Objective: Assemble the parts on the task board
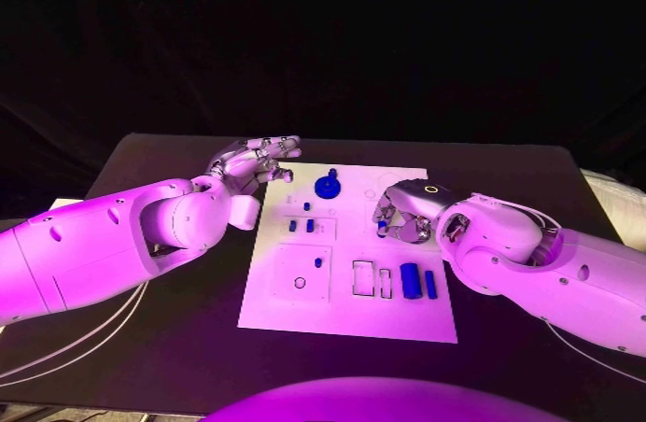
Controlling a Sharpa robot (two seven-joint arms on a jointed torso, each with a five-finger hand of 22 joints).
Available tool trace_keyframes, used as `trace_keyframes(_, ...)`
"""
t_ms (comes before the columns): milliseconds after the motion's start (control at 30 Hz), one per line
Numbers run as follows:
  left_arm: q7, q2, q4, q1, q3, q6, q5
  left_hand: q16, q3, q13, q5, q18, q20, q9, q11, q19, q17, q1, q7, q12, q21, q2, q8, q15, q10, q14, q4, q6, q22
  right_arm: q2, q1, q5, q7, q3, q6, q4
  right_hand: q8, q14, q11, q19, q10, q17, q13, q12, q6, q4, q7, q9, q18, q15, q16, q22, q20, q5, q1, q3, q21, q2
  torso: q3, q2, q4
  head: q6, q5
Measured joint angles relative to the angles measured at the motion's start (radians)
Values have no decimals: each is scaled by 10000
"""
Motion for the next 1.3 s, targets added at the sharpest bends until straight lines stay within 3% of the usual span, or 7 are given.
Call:
trace_keyframes(567,-83,1,-39,0,1,3,-1,0,0,9,13,0,0,0,38,0,-1,-39,0,38,0,39,16,0,-38,0,0,0,1,20,0,-191,-32,-44,112,-27,-43,0,-51,-1,126,-12,-23,-135,79,-91,-5,-31,0,0,0,11,0,-32,-114,186,0,-10,-6,-5,-13,-22,16)
trace_keyframes(867,-102,3,-54,0,1,3,-1,0,0,17,38,-1,0,0,38,0,-15,-39,0,38,0,39,38,0,-38,0,0,0,-8,-34,-4,-153,-124,-77,-210,122,-63,0,72,-1,250,2,-3,-285,238,-321,83,-14,0,1,51,93,0,-77,-163,507,81,-61,8,-5,-20,6,1)
trace_keyframes(933,-104,7,-62,0,1,3,-2,0,0,17,38,1,0,0,36,0,-15,-16,0,38,0,62,38,0,-40,0,0,0,-8,-67,53,-105,-152,-54,-302,198,-98,-1,73,-1,250,4,2,-285,238,-361,83,-3,0,1,51,106,0,-93,-163,547,81,-61,7,-6,-15,18,-18)
trace_keyframes(1100,-111,17,-85,-1,1,4,-3,0,0,26,38,0,0,0,3,0,-15,0,0,38,0,79,38,0,-73,0,0,0,-7,-148,343,202,-212,132,-602,470,-116,0,91,-2,268,29,5,-350,240,-372,82,20,0,1,108,131,1,-49,-161,620,81,-60,1,-9,-15,37,-3)
trace_keyframes(1300,-121,28,-107,-2,1,4,-4,0,0,26,38,0,0,0,2,0,-14,0,0,79,0,79,38,0,-73,0,1,-1,-7,-186,550,525,-276,179,-802,724,-119,0,108,-2,286,29,1,-389,276,-440,119,7,0,1,108,140,1,-47,-157,688,118,-56,2,-5,-12,46,4)
